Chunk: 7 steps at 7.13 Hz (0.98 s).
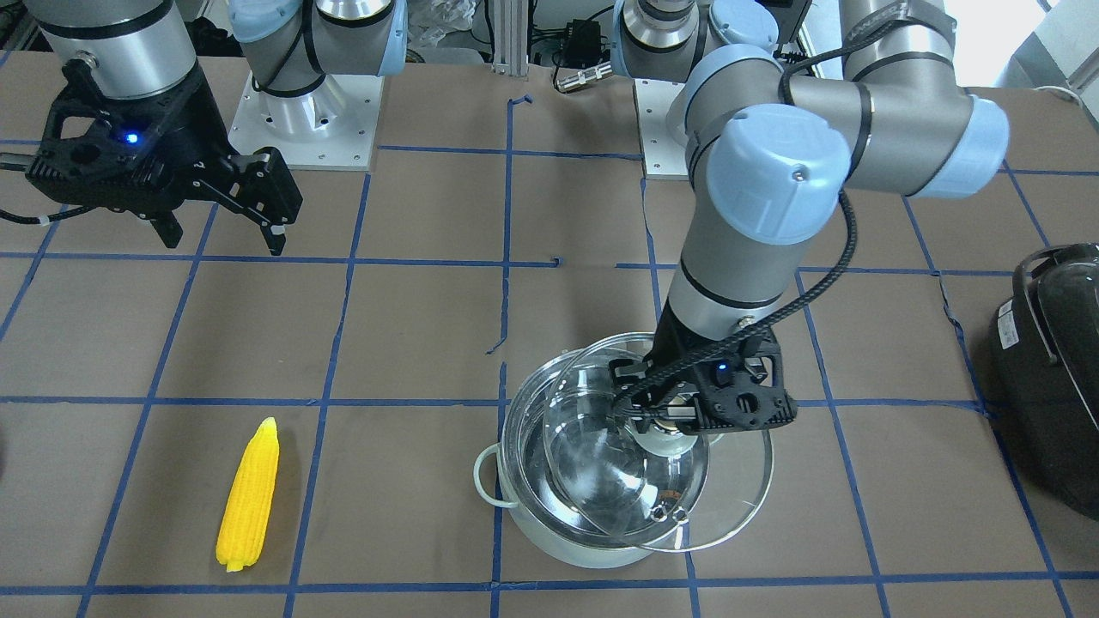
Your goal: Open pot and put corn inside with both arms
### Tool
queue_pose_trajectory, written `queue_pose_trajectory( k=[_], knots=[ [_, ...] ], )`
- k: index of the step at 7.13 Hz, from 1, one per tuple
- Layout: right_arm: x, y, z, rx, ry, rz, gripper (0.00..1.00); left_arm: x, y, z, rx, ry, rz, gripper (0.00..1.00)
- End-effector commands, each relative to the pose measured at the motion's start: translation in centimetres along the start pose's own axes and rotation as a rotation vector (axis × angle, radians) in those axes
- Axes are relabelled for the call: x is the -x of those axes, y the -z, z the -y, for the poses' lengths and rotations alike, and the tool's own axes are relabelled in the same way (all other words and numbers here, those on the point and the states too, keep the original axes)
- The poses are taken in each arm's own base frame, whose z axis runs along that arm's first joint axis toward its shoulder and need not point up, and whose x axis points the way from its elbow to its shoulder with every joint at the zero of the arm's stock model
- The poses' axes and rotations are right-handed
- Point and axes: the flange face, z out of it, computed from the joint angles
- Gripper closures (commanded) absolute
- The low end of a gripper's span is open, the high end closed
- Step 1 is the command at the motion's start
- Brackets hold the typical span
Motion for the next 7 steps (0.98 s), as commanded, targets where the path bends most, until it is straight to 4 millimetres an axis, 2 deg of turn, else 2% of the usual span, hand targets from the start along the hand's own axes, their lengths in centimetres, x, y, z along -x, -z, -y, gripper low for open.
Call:
queue_pose_trajectory(
  k=[1, 2, 3, 4, 6, 7],
  knots=[
    [-2.8, -4.7, 2.4, 0.058, 0.023, -0.003, 0.00, 11.5, -0.9, 1.6, 0.024, 0.001, 0.023, 0.69],
    [-3.6, -8.2, 4.4, 0.047, 0.007, 0.003, 0.00, 17.2, -2.8, 1.0, 0.058, 0.013, 0.024, 0.69],
    [-3.7, -13.0, 5.8, 0.021, 0.007, 0.001, 0.00, 22.2, -4.6, 0.3, 0.090, -0.032, 0.015, 0.71],
    [-3.7, -17.3, 6.2, 0.000, 0.011, -0.007, 0.00, 24.9, -7.5, -0.5, 0.127, -0.044, -0.031, 0.75],
    [-3.8, -25.3, 7.6, -0.009, 0.022, -0.011, 0.00, 25.7, -13.8, -3.1, 0.072, -0.043, -0.008, 0.77],
    [-3.8, -27.9, 8.3, -0.018, 0.025, -0.012, 0.00, 26.0, -15.8, -4.0, 0.066, -0.045, -0.005, 0.77]
  ],
)
